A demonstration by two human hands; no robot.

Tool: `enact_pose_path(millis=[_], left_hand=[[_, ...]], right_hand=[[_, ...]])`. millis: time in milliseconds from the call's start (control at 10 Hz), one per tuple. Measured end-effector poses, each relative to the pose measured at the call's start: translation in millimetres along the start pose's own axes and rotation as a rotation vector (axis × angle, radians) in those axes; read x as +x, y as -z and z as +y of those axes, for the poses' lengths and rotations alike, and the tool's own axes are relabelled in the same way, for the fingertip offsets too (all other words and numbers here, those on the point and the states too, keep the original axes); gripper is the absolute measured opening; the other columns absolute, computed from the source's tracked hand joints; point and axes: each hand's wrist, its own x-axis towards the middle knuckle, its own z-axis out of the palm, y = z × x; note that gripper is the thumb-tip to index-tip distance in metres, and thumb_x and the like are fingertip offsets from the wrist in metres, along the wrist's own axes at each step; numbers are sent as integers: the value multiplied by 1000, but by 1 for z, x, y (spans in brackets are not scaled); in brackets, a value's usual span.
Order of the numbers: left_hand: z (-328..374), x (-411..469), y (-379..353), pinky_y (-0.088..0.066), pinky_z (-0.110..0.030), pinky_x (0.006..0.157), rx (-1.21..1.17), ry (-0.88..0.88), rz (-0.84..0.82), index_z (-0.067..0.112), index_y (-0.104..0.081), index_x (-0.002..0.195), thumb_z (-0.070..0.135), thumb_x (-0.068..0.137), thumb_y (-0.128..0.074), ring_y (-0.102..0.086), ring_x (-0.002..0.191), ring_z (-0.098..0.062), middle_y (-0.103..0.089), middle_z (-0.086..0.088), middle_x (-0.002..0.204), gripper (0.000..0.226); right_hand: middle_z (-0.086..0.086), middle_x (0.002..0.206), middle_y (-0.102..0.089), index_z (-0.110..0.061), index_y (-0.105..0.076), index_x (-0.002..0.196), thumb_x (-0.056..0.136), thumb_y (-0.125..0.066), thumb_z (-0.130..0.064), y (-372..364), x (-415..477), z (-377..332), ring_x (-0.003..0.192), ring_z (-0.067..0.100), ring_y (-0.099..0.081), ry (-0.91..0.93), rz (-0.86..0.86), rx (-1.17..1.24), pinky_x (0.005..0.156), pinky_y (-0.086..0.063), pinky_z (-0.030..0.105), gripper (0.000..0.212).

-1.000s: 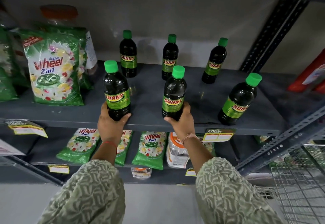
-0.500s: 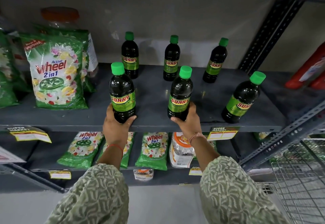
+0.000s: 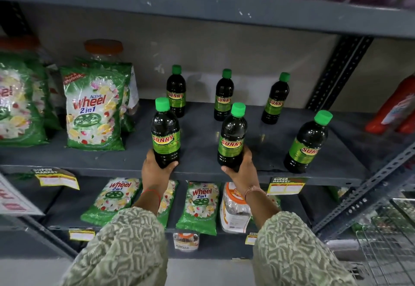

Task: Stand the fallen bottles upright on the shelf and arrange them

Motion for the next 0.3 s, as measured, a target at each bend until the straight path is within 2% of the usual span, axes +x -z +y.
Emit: enact_pose_path(millis=[100,200,300], left_hand=[[7,-4,3,-44,-43,92,20,48,-9,4,-48,118,15,67,-78,-54,112,-38,-61,-22,119,61],[7,-1,3,-44,-44,93,23,79,-29,4,-45,122,15,67,-78,-54,113,-39,-60,-23,122,65],[12,-14,1,-29,-47,112,44,20,20,7,-23,140,27,67,-78,-33,134,-37,-39,-22,144,93]], right_hand=[[15,134,-51,-12,-19,140,77,-70,-12,4,-7,-2,123,30,-49,4,-27,-34,100,-39,35,82],[16,140,-45,-10,-13,142,80,-67,-13,9,-8,1,128,29,-44,-15,-53,-47,103,-37,36,82],[15,151,-28,-7,-10,144,85,-61,-24,13,-21,-11,138,27,-29,51,61,-98,110,-28,35,80]])
